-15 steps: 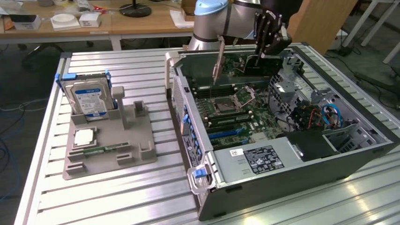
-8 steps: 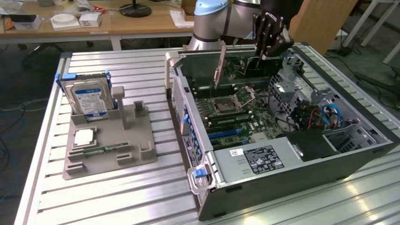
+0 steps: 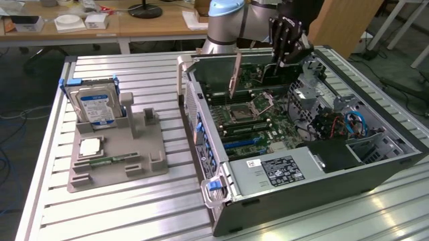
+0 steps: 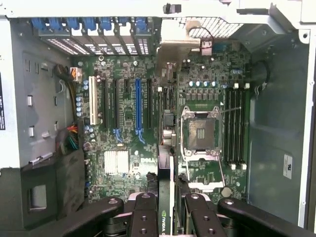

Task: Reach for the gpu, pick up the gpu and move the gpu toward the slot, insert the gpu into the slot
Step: 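Insert the gpu into the slot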

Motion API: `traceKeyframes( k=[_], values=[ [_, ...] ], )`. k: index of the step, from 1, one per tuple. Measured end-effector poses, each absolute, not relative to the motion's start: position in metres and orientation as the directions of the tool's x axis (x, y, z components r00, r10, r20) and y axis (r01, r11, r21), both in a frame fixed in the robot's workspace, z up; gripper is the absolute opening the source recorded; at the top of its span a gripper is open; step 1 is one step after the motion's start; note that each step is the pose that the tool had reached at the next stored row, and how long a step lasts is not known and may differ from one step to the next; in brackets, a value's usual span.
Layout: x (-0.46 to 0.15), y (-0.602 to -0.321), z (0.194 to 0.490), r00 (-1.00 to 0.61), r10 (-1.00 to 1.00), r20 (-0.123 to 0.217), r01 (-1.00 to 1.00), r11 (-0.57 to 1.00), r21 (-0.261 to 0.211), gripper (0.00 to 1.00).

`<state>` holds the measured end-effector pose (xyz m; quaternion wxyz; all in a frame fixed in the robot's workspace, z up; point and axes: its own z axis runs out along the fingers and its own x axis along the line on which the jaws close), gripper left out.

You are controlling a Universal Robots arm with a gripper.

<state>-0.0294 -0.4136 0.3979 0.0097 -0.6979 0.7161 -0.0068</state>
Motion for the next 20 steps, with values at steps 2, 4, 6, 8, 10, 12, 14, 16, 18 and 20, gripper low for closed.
traceKeyframes(
  k=[2,4,6,8,10,12,14,16,18,20],
  values=[
    [-0.034,-0.414,0.397,-0.025,-1.000,-0.005,-0.999,0.025,-0.024,0.26],
    [-0.036,-0.414,0.397,-0.025,-1.000,-0.005,-0.999,0.025,-0.024,0.26],
    [-0.038,-0.414,0.396,-0.025,-1.000,-0.004,-0.999,0.025,-0.024,0.26],
    [-0.038,-0.414,0.396,-0.027,-1.000,-0.005,-0.999,0.028,-0.024,0.26],
    [-0.038,-0.414,0.395,-0.031,-1.000,-0.005,-0.999,0.031,-0.024,0.26],
    [-0.038,-0.414,0.392,-0.032,-0.999,-0.005,-0.999,0.032,-0.024,0.26],
    [-0.038,-0.414,0.389,-0.032,-0.999,-0.005,-0.999,0.032,-0.024,0.26],
    [-0.038,-0.414,0.385,-0.032,-0.999,-0.005,-0.999,0.032,-0.024,0.26],
    [-0.038,-0.414,0.382,-0.032,-0.999,-0.005,-0.999,0.032,-0.024,0.26],
    [-0.038,-0.414,0.380,-0.032,-0.999,-0.005,-0.999,0.032,-0.024,0.26]
  ],
)
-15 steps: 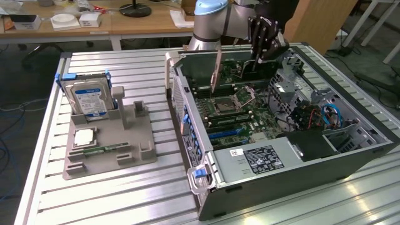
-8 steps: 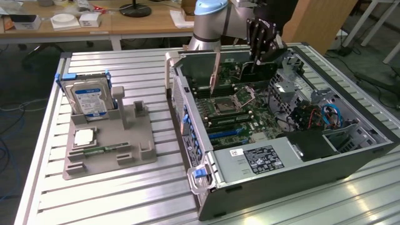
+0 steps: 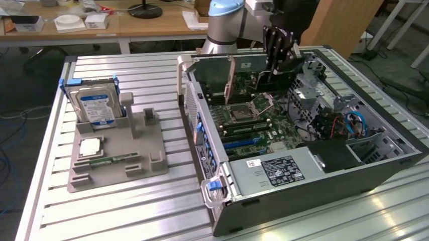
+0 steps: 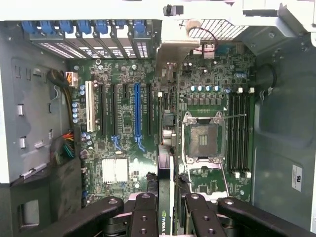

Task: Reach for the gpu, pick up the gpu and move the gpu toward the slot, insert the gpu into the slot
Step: 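Insert the gpu into the slot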

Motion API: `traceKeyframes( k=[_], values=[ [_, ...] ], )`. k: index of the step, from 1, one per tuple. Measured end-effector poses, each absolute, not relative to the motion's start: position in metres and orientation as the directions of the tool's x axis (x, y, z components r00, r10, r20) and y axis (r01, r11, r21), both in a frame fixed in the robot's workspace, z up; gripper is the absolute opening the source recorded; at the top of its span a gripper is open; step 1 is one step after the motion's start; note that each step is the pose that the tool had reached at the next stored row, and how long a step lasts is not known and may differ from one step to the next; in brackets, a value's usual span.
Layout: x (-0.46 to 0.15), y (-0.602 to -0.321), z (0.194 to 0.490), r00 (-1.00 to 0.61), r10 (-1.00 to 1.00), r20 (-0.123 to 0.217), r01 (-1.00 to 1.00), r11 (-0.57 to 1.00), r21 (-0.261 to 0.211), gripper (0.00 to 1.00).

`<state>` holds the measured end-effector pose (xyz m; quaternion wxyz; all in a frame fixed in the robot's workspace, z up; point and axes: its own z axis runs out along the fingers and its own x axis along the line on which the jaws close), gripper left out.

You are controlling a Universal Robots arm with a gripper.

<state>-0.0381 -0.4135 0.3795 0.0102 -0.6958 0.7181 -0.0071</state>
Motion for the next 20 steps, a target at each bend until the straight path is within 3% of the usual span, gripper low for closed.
traceKeyframes(
  k=[20],
  values=[
    [-0.041,-0.416,0.368,-0.032,-0.999,0.006,-0.999,0.031,-0.023,0.26]
  ],
)
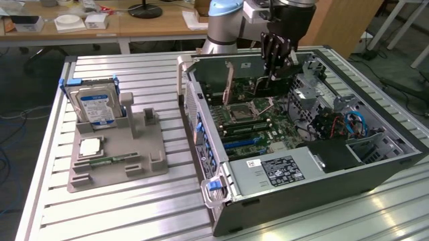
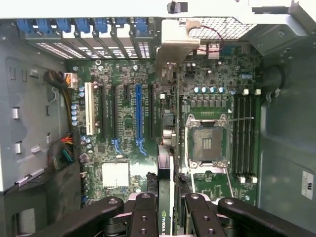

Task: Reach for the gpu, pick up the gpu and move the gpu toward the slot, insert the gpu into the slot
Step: 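Insert the gpu into the slot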

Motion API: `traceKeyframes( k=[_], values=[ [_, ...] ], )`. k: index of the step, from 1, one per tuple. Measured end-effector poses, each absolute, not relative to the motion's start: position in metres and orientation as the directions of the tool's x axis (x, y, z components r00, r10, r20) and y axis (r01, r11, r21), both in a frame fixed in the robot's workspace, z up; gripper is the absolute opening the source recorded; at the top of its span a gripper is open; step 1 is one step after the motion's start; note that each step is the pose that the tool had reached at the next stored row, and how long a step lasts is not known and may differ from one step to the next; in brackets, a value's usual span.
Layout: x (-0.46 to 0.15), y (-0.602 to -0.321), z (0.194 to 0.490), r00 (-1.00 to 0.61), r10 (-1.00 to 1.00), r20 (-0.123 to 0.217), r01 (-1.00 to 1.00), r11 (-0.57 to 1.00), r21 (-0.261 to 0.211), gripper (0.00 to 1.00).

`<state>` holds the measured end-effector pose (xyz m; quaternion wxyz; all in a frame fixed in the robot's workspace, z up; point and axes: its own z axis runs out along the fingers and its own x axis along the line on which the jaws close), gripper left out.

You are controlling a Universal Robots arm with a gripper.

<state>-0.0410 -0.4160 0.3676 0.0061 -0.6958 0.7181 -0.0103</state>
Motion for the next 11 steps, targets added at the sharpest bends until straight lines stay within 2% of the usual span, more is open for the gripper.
traceKeyframes(
  k=[11],
  values=[
    [-0.042,-0.417,0.352,-0.031,-0.999,0.011,-0.999,0.031,-0.023,0.26]
  ],
)
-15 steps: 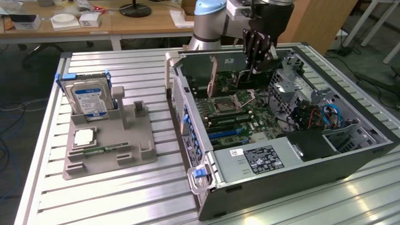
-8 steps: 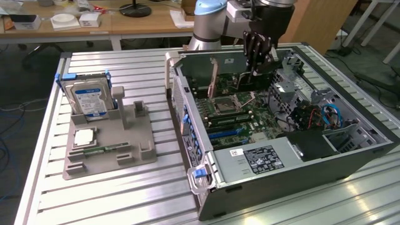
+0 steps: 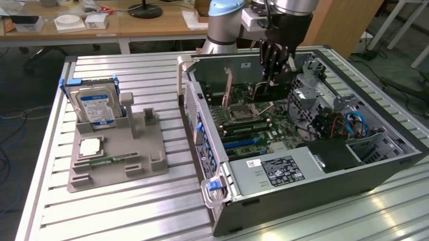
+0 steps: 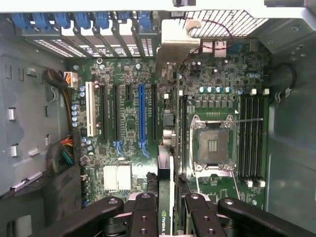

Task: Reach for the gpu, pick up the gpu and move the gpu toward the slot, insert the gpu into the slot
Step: 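Insert the gpu into the slot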

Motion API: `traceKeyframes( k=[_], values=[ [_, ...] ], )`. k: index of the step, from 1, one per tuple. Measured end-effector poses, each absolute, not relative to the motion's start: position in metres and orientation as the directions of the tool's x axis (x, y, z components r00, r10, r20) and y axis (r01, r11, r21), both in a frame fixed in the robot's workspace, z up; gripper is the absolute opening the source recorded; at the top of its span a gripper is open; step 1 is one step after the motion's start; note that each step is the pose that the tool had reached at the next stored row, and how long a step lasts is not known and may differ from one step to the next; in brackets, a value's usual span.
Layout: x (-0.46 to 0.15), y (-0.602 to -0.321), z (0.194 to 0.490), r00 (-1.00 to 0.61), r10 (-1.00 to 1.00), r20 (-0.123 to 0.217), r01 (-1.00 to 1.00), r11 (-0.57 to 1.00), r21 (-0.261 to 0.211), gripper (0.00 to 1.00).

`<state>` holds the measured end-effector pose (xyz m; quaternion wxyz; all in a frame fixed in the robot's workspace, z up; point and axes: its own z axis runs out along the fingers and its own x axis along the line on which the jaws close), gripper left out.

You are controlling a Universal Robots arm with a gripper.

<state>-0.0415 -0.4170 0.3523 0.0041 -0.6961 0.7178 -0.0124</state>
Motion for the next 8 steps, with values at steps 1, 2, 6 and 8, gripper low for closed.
traceKeyframes(
  k=[1,2,6,8],
  values=[
    [-0.042,-0.417,0.351,-0.031,-0.999,0.011,-0.999,0.031,-0.023,0.26],
    [-0.042,-0.417,0.349,-0.031,-0.999,0.011,-0.999,0.031,-0.023,0.26],
    [-0.043,-0.417,0.343,-0.031,-0.999,0.011,-0.999,0.031,-0.024,0.26],
    [-0.043,-0.417,0.341,-0.031,-0.999,0.011,-0.999,0.031,-0.026,0.26]
  ],
)
